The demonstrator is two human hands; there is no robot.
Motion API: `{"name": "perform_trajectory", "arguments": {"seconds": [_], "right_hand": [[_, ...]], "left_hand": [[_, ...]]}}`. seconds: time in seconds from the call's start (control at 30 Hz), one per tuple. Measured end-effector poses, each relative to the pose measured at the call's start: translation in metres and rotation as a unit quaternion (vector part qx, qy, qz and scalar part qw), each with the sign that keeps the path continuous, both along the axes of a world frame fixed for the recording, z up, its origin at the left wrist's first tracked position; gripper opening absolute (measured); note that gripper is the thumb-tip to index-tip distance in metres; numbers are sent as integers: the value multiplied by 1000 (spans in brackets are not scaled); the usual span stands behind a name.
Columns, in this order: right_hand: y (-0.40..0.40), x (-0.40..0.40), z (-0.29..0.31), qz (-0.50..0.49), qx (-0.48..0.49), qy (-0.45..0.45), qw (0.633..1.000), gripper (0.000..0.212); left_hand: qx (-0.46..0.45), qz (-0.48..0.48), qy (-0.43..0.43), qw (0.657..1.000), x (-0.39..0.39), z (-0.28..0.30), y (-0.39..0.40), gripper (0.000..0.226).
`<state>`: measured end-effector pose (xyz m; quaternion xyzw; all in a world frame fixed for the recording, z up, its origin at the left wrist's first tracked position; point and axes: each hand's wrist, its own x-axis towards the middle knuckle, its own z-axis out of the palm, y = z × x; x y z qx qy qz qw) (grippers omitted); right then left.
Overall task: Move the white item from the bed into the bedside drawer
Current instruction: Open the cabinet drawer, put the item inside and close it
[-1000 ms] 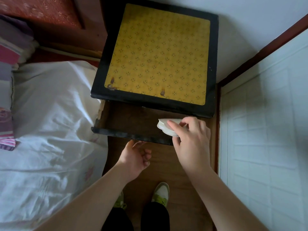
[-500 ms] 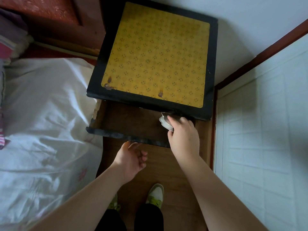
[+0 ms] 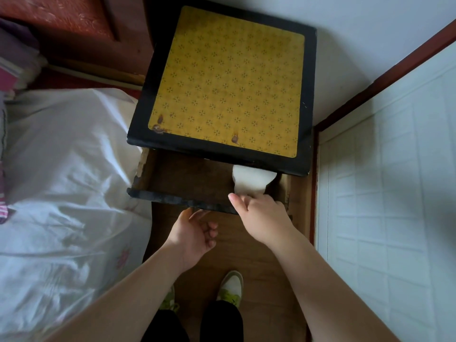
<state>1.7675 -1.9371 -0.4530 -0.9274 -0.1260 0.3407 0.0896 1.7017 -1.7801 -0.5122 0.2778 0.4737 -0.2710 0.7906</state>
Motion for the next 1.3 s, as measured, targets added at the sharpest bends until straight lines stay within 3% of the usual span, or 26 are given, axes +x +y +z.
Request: {"name": "perform_trajectory", "arguments": {"seconds": [0.17,0.43,0.6,0.67,0.7,0.77,0.83,0.93,0.97,1.03,1.17,1.3], "right_hand": [[4,5,-1,-73,38,-45,996,64],[1,-15,6,-61,69,-139,986,56],[8,-61,27,-220,225,-214,925,28],[20,-86,34,-394,281,-104,869,21],[26,-93,37,-520,319,-3,793,19],[32,-103,31,-703,389,160,573,27],[30,-105,30,-762,453,220,408,49],[22,-94,28,-771,534,221,266,67],[21,-87,28,-769,551,221,239,70],[20,-73,31,-761,569,221,217,74],[21,-56,37,-754,570,224,238,83],[20,-40,41,-746,589,210,228,86]], "left_hand": [[1,4,-1,1000,1,5,-1,39],[21,24,9,999,-3,13,-2,53],[70,67,13,995,-13,24,1,54],[67,102,5,992,-19,32,3,53],[65,125,-2,990,-23,37,4,52],[60,170,-23,983,-28,47,8,51],[45,210,-43,976,-29,58,14,54],[11,248,-60,967,-24,70,25,64],[7,250,-63,966,-21,73,28,67],[1,251,-65,966,-16,79,32,72],[-23,261,-80,962,-10,84,38,80],[-39,233,-104,966,1,86,44,85]]}}
